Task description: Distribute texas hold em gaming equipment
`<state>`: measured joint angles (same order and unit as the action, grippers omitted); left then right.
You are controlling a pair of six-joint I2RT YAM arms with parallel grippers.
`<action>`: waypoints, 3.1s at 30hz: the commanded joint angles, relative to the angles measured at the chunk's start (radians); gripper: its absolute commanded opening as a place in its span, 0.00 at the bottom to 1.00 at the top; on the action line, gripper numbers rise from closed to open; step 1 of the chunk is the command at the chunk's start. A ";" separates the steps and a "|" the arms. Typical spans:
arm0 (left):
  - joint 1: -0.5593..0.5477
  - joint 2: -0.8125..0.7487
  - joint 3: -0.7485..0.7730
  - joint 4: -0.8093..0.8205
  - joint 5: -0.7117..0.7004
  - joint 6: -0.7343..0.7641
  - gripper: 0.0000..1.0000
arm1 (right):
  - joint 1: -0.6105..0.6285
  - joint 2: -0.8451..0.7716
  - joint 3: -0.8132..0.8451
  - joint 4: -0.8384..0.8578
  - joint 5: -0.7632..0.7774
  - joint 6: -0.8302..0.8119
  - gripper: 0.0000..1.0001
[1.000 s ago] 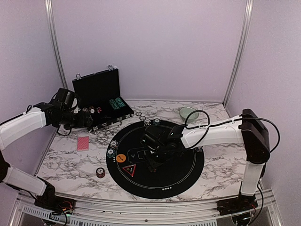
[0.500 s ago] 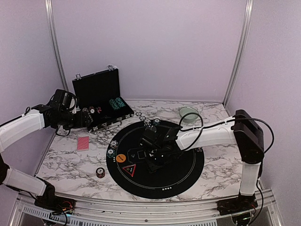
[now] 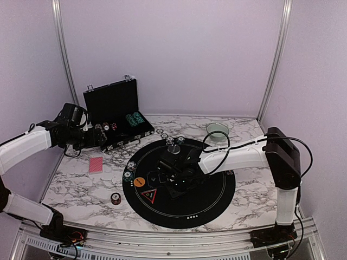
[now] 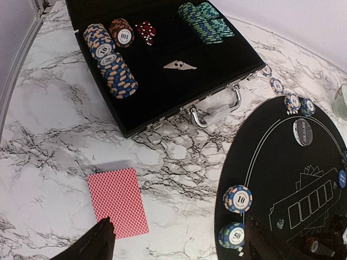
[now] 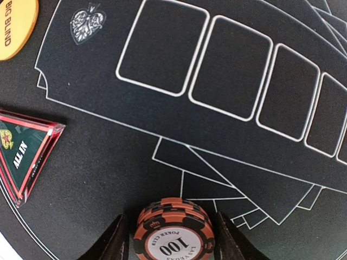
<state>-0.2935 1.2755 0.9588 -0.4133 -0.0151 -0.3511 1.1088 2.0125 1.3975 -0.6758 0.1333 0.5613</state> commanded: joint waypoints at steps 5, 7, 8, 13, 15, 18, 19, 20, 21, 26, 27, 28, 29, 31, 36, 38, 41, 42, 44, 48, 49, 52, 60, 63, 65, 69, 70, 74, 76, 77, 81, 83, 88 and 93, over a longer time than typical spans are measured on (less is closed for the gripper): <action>0.007 -0.004 -0.015 0.029 0.010 -0.001 0.83 | 0.011 0.009 0.002 -0.031 0.018 0.034 0.38; 0.008 -0.002 -0.015 0.030 0.036 0.000 0.83 | 0.011 0.011 0.006 -0.035 0.021 0.034 0.34; 0.008 -0.002 -0.017 0.030 0.035 0.000 0.83 | 0.010 0.011 0.006 -0.038 0.025 0.034 0.33; 0.008 0.004 -0.017 0.030 0.038 0.000 0.83 | 0.008 0.002 -0.009 -0.061 0.057 0.040 0.32; 0.009 0.007 -0.017 0.031 0.038 -0.002 0.83 | 0.002 -0.008 -0.023 -0.061 0.066 0.044 0.32; 0.008 0.009 -0.018 0.031 0.037 -0.001 0.83 | -0.013 -0.025 -0.054 -0.060 0.077 0.049 0.32; 0.008 0.009 -0.018 0.031 0.037 0.000 0.83 | -0.019 -0.032 -0.073 -0.057 0.084 0.050 0.32; 0.009 0.009 -0.018 0.031 0.037 -0.002 0.83 | -0.028 -0.041 -0.089 -0.056 0.088 0.052 0.32; 0.008 0.011 -0.019 0.031 0.037 -0.002 0.83 | -0.037 -0.050 -0.107 -0.051 0.091 0.052 0.32; 0.008 0.017 -0.019 0.031 0.038 -0.001 0.82 | -0.099 -0.115 -0.211 -0.028 0.114 0.051 0.32; 0.008 0.016 -0.019 0.030 0.038 -0.001 0.82 | -0.115 -0.128 -0.233 -0.024 0.118 0.050 0.32; 0.009 0.016 -0.019 0.031 0.037 -0.001 0.82 | -0.128 -0.142 -0.254 -0.018 0.121 0.048 0.32; 0.008 0.018 -0.019 0.030 0.038 -0.001 0.82 | -0.143 -0.155 -0.276 -0.011 0.125 0.047 0.32; 0.008 0.021 -0.019 0.032 0.037 -0.001 0.82 | -0.171 -0.179 -0.322 0.007 0.125 0.043 0.32; 0.008 0.023 -0.019 0.030 0.038 0.000 0.82 | -0.250 -0.233 -0.418 0.043 0.130 0.039 0.32; 0.009 0.026 -0.019 0.031 0.038 0.001 0.82 | -0.279 -0.251 -0.448 0.056 0.131 0.034 0.32; 0.009 0.028 -0.017 0.031 0.038 0.000 0.82 | -0.321 -0.274 -0.486 0.069 0.135 0.024 0.32; 0.009 0.029 -0.018 0.031 0.037 0.000 0.82 | -0.334 -0.280 -0.495 0.070 0.136 0.021 0.32; 0.008 0.030 -0.018 0.031 0.036 0.001 0.82 | -0.361 -0.295 -0.513 0.074 0.141 0.014 0.32; 0.008 0.032 -0.018 0.031 0.035 0.000 0.82 | -0.411 -0.326 -0.545 0.081 0.146 0.003 0.32; 0.009 0.033 -0.018 0.031 0.032 0.000 0.82 | -0.421 -0.332 -0.551 0.081 0.147 -0.002 0.32; 0.008 0.033 -0.019 0.030 0.033 0.003 0.82 | -0.456 -0.351 -0.571 0.086 0.150 -0.008 0.32; 0.008 0.038 -0.018 0.031 0.038 0.003 0.82 | -0.512 -0.386 -0.616 0.083 0.153 -0.020 0.33; 0.008 0.040 -0.017 0.030 0.040 0.001 0.82 | -0.525 -0.396 -0.633 0.086 0.151 -0.021 0.33; 0.009 0.040 -0.018 0.031 0.041 0.001 0.82 | -0.528 -0.398 -0.636 0.087 0.150 -0.021 0.33; 0.008 0.039 -0.019 0.031 0.041 0.002 0.82 | -0.529 -0.397 -0.637 0.087 0.144 -0.023 0.33; 0.009 0.039 -0.019 0.030 0.040 0.002 0.82 | -0.529 -0.399 -0.635 0.086 0.142 -0.023 0.33; 0.008 0.038 -0.020 0.031 0.041 0.002 0.82 | -0.529 -0.410 -0.624 0.072 0.137 -0.020 0.35; 0.008 0.036 -0.019 0.031 0.041 0.001 0.82 | -0.529 -0.413 -0.617 0.065 0.135 -0.020 0.38; 0.008 0.035 -0.020 0.031 0.041 0.001 0.82 | -0.530 -0.415 -0.610 0.061 0.134 -0.021 0.39; 0.008 0.035 -0.021 0.031 0.043 0.002 0.82 | -0.529 -0.423 -0.592 0.047 0.132 -0.021 0.43; 0.008 0.036 -0.022 0.031 0.042 0.001 0.82 | -0.529 -0.427 -0.582 0.042 0.130 -0.020 0.45; 0.008 0.037 -0.021 0.031 0.047 0.001 0.82 | -0.529 -0.444 -0.564 0.036 0.116 -0.020 0.51; 0.008 0.038 -0.022 0.031 0.049 0.001 0.82 | -0.530 -0.458 -0.545 0.022 0.112 -0.017 0.54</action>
<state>-0.2932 1.3083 0.9485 -0.4065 0.0216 -0.3519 0.5903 1.5715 0.8284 -0.5632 0.2447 0.5484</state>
